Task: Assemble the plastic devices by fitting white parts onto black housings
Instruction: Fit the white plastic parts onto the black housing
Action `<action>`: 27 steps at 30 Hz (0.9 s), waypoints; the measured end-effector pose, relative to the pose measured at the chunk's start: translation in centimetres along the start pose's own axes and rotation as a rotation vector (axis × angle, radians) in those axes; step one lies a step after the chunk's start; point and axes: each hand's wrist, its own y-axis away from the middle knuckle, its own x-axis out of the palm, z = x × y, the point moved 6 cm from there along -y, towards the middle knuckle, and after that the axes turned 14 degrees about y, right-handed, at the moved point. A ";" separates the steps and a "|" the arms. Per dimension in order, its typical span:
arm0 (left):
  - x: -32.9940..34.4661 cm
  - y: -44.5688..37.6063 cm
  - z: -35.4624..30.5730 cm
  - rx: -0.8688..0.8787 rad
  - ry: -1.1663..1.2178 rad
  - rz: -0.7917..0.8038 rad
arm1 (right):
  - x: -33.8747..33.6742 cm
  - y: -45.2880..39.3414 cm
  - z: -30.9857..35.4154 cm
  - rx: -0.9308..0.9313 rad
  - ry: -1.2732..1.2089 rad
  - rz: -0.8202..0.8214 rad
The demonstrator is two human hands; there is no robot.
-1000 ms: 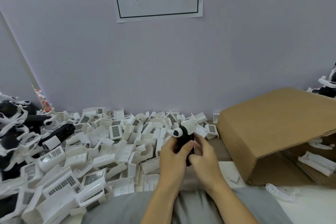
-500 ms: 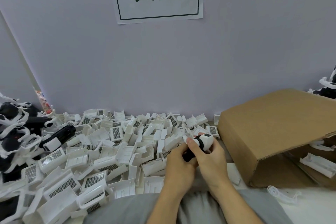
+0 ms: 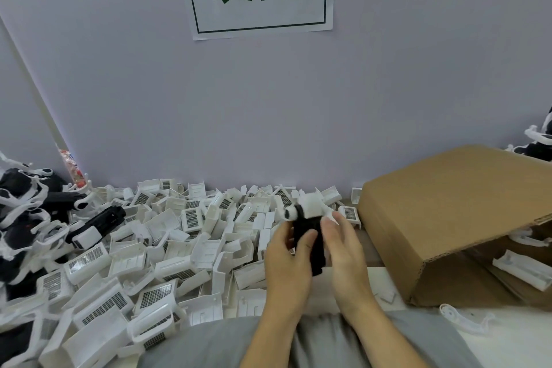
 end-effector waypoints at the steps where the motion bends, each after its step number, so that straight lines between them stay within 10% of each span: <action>1: -0.5 -0.2 0.1 -0.021 0.060 -0.071 | -0.2 -0.2 -0.5 0.028 0.022 -0.028; 6: -1.8 -0.2 1.9 -0.331 0.454 -0.324 | -0.9 -0.7 -1.4 0.211 0.023 -0.089; 10: -1.3 0.2 1.0 -0.378 0.775 -0.250 | 0.9 0.3 -0.4 0.164 -0.001 0.201; 27: -1.7 -0.1 1.3 -0.397 0.580 -0.285 | 1.3 0.5 -1.0 0.254 -0.004 0.222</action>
